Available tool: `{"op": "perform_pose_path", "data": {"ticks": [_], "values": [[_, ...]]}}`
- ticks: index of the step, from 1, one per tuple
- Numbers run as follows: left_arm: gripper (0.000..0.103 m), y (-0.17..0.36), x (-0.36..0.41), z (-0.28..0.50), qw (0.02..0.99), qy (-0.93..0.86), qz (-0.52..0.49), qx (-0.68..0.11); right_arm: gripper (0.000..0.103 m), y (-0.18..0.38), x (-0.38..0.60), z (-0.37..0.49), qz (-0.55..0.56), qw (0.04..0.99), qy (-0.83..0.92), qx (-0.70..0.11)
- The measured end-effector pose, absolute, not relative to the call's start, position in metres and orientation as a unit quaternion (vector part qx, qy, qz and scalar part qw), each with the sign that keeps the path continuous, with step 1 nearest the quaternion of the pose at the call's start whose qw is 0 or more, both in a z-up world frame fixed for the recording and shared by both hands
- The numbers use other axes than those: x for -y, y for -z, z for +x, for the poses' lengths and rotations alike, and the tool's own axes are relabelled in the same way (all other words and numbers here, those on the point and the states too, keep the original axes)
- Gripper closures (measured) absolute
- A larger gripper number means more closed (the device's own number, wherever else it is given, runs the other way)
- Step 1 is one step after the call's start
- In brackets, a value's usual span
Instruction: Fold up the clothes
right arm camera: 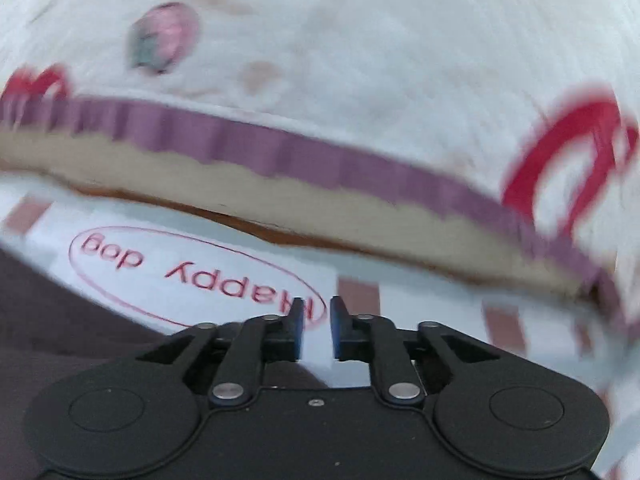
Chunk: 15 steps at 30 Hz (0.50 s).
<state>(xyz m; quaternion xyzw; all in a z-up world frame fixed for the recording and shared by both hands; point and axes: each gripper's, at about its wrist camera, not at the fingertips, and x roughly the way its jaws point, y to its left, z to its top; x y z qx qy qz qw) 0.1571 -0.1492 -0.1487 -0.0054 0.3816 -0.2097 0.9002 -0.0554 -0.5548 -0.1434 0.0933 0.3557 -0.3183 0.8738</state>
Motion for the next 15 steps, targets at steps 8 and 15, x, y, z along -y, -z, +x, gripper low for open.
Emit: {"op": "perform_pose_path", "data": {"ticks": [8,15], "values": [[0.022,0.156,0.157,0.139,0.859,0.26,0.04,-0.438,0.048,0.146,0.6,-0.175,0.323,0.837,0.317,-0.308],[0.059,0.168,0.181,0.125,0.854,0.29,0.1,-0.421,0.047,0.171,0.597,-0.183,0.388,0.814,0.279,-0.331]]}}
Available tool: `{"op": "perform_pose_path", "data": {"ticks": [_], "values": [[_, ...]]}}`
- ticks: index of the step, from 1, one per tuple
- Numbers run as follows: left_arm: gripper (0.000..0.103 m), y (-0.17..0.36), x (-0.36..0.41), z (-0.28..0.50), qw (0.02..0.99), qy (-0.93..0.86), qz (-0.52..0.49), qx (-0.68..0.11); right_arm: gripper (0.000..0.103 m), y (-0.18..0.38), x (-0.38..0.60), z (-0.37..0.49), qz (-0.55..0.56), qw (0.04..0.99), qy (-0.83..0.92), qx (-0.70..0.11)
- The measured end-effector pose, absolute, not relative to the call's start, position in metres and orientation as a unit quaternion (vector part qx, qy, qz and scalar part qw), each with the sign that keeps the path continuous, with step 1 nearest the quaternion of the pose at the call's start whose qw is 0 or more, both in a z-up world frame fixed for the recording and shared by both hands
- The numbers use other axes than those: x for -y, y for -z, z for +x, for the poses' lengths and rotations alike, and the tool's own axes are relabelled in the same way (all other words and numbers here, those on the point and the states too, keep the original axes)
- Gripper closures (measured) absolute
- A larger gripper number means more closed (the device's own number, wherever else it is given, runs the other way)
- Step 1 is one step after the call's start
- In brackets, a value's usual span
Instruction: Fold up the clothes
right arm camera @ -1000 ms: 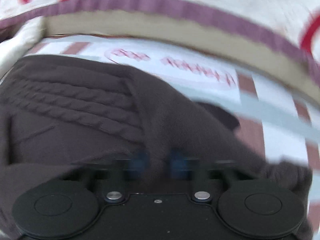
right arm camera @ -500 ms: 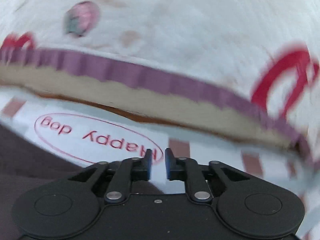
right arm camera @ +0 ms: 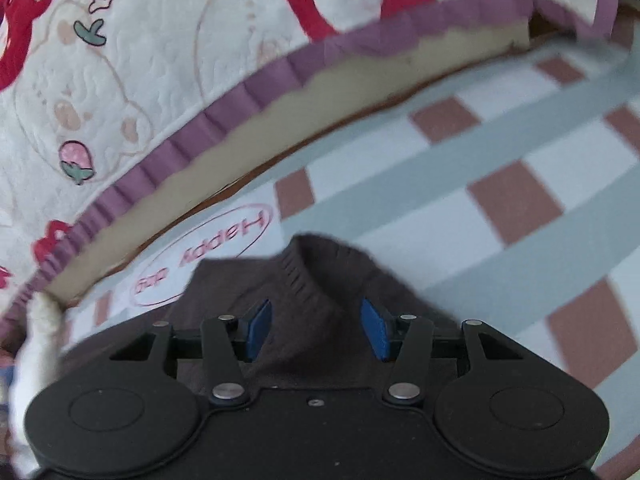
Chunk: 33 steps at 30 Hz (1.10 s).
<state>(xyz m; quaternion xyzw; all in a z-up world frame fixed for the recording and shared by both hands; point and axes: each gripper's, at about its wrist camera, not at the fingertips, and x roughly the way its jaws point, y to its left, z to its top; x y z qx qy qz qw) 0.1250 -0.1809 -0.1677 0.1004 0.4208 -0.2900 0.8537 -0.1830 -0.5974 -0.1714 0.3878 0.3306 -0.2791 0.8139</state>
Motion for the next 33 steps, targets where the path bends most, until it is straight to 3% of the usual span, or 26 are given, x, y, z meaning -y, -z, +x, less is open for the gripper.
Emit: {"op": "perform_pose_path", "data": {"ticks": [1,8,13,17,23,24,26,31,33], "values": [[0.087,0.164,0.184,0.123,0.853,0.296,0.111,-0.416,0.044,0.175,0.596,-0.181,0.394,0.811,0.273,-0.335],[0.089,0.109,0.167,0.152,0.908,0.227,0.074,-0.345,0.042,0.202,0.589,-0.169,0.439,0.787,0.229,-0.368],[0.089,0.147,0.152,0.155,0.873,0.255,0.038,-0.413,0.041,0.211,0.598,-0.163,0.475,0.779,0.219,-0.346],[0.089,0.147,0.158,0.142,0.869,0.282,0.076,-0.4,0.04,0.217,0.609,-0.158,0.504,0.774,0.218,-0.315],[0.089,0.145,0.155,0.146,0.859,0.317,0.019,-0.401,0.038,0.228,0.614,-0.138,0.522,0.772,0.187,-0.31],[0.089,0.147,0.155,0.145,0.86,0.316,0.027,-0.4,0.039,0.229,0.613,-0.134,0.52,0.776,0.185,-0.307],[0.09,0.145,0.155,0.143,0.863,0.318,0.029,-0.391,0.084,0.219,0.614,-0.129,0.495,0.798,0.19,-0.288],[0.091,0.134,0.157,0.138,0.853,0.362,0.014,-0.374,0.09,0.156,0.625,-0.134,0.408,0.877,0.195,-0.165],[0.09,0.129,0.159,0.136,0.846,0.385,0.005,-0.369,0.09,0.148,0.635,-0.128,0.379,0.887,0.198,-0.175]]}}
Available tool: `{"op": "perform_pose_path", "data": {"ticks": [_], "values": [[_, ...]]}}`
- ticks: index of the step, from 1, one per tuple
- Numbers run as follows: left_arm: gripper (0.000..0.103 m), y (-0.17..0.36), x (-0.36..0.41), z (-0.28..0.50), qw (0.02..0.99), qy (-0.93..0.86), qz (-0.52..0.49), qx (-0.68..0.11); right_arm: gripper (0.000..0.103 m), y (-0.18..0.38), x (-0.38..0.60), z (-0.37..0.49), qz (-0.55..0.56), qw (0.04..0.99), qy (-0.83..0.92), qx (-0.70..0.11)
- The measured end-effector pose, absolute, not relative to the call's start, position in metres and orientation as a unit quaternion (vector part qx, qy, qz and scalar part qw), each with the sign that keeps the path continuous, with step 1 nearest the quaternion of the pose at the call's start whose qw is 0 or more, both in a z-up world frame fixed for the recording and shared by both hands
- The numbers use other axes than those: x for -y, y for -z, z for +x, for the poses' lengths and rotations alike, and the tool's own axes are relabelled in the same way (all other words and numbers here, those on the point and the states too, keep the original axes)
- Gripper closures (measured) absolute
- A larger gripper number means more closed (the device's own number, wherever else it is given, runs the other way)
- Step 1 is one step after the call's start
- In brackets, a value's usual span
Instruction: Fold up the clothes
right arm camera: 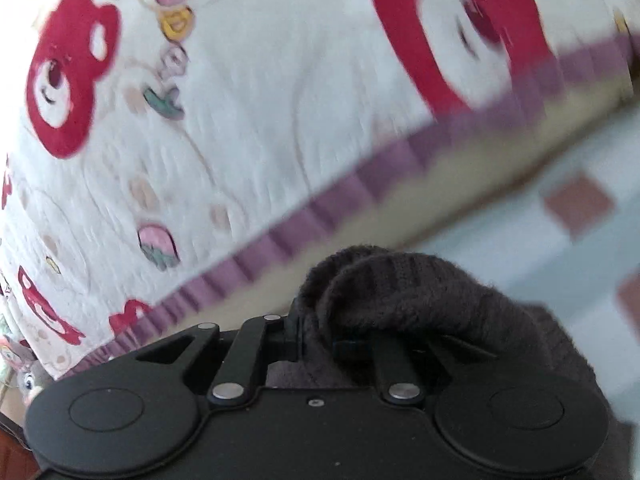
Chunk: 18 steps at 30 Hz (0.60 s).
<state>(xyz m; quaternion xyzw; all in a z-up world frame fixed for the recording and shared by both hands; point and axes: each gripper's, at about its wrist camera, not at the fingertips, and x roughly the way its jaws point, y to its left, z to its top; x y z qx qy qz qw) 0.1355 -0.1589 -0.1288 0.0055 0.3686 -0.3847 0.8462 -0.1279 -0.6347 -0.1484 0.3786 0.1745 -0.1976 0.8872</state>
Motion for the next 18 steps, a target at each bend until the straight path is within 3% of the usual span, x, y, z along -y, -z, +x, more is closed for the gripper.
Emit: {"op": "perform_pose_path", "data": {"ticks": [4,6,8,10,14,18], "values": [[0.087,0.154,0.186,0.126,0.813,0.398,0.074,-0.419,0.089,0.175,0.652,-0.112,0.378,0.861,0.217,-0.262],[0.082,0.15,0.193,0.119,0.812,0.403,0.114,-0.406,0.088,0.189,0.651,-0.108,0.38,0.852,0.221,-0.284],[0.061,0.141,0.192,0.12,0.82,0.4,0.126,-0.391,0.086,0.201,0.651,-0.107,0.383,0.846,0.224,-0.297],[0.056,0.127,0.181,0.132,0.838,0.383,0.096,-0.377,0.087,0.206,0.651,-0.111,0.388,0.845,0.224,-0.293],[0.051,0.11,0.172,0.167,0.871,0.35,0.062,-0.34,0.087,0.206,0.659,-0.116,0.391,0.847,0.211,-0.291],[0.051,0.126,0.237,0.186,0.861,0.368,0.185,-0.299,0.077,0.202,0.66,-0.106,0.36,0.844,0.156,-0.366]]}}
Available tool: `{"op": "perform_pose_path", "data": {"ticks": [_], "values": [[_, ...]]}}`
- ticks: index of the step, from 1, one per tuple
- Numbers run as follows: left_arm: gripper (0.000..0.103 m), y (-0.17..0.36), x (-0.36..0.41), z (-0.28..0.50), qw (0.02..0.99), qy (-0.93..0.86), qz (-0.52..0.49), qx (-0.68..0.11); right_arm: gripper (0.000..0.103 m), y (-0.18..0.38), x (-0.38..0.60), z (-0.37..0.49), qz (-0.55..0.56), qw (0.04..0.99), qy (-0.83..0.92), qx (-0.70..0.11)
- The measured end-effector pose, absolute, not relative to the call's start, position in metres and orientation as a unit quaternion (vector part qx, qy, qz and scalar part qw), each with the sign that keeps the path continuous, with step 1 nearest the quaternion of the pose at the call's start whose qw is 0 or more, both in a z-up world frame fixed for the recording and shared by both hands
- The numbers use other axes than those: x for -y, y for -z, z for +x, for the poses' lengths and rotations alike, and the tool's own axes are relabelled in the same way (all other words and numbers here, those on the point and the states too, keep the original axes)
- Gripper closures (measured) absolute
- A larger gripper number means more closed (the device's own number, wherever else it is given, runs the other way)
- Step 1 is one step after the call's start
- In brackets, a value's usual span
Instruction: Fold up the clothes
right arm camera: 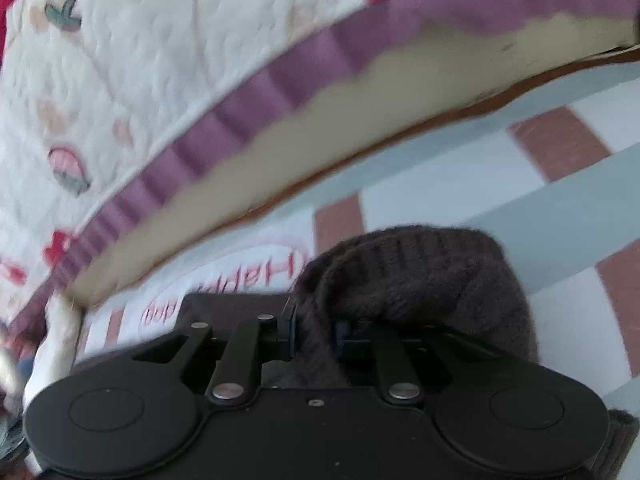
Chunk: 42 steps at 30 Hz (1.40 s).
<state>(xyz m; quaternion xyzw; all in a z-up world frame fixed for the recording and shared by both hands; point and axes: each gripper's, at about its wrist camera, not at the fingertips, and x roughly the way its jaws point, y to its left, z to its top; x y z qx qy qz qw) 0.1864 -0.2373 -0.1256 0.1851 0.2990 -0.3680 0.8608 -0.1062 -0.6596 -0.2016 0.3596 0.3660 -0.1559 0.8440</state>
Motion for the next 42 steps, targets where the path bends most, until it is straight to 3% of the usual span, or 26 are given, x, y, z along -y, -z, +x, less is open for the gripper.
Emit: {"op": "perform_pose_path", "data": {"ticks": [4,8,11,13,14,18,22,26,27,28,30,32,33,34,35,36,37,40,42], "values": [[0.052,0.142,0.3,0.203,0.834,0.387,0.294,-0.261,0.072,0.171,0.627,-0.093,0.142,0.843,0.144,-0.498],[0.052,0.15,0.317,0.213,0.814,0.397,0.331,-0.266,0.072,0.137,0.616,-0.092,0.098,0.861,0.168,-0.47],[0.051,0.156,0.302,0.228,0.815,0.368,0.345,-0.284,0.069,0.125,0.605,-0.074,0.113,0.886,0.135,-0.43],[0.05,0.16,0.287,0.242,0.831,0.325,0.349,-0.286,0.053,0.127,0.594,-0.054,0.119,0.891,0.122,-0.421],[0.049,0.161,0.279,0.249,0.837,0.306,0.348,-0.291,0.051,0.132,0.59,-0.043,0.117,0.886,0.126,-0.43],[0.048,0.158,0.241,0.268,0.842,0.293,0.306,-0.335,0.05,0.16,0.576,-0.003,0.11,0.856,0.154,-0.481],[0.034,0.153,0.214,0.286,0.851,0.273,0.253,-0.37,0.046,0.168,0.582,-0.002,0.172,0.866,0.16,-0.441],[0.028,0.153,0.198,0.298,0.86,0.256,0.195,-0.395,0.041,0.18,0.6,-0.002,0.256,0.854,0.166,-0.422],[0.025,0.156,0.202,0.294,0.854,0.268,0.214,-0.391,0.042,0.184,0.598,0.0,0.237,0.852,0.175,-0.432],[0.016,0.16,0.208,0.289,0.845,0.282,0.24,-0.385,0.053,0.188,0.593,0.002,0.204,0.855,0.18,-0.441],[0.01,0.167,0.223,0.275,0.845,0.29,0.292,-0.341,0.079,0.19,0.581,0.002,0.133,0.871,0.164,-0.444],[0.006,0.173,0.235,0.264,0.844,0.293,0.333,-0.302,0.09,0.187,0.576,-0.001,0.106,0.882,0.16,-0.431],[0.008,0.174,0.239,0.263,0.845,0.294,0.335,-0.295,0.091,0.186,0.574,-0.004,0.097,0.887,0.159,-0.423],[0.028,0.173,0.24,0.263,0.844,0.303,0.328,-0.297,0.092,0.184,0.574,-0.006,0.096,0.892,0.16,-0.413],[0.07,0.171,0.241,0.265,0.839,0.323,0.31,-0.308,0.092,0.182,0.576,-0.008,0.098,0.895,0.163,-0.404],[0.095,0.17,0.244,0.266,0.832,0.342,0.294,-0.323,0.093,0.18,0.578,-0.01,0.101,0.897,0.165,-0.398],[0.102,0.171,0.249,0.263,0.831,0.339,0.303,-0.321,0.093,0.179,0.581,-0.01,0.104,0.899,0.166,-0.392],[0.102,0.177,0.264,0.247,0.825,0.324,0.369,-0.278,0.094,0.176,0.581,-0.01,0.095,0.903,0.162,-0.386],[0.102,0.172,0.263,0.25,0.84,0.306,0.356,-0.272,0.094,0.171,0.579,-0.011,0.086,0.907,0.161,-0.379]]}}
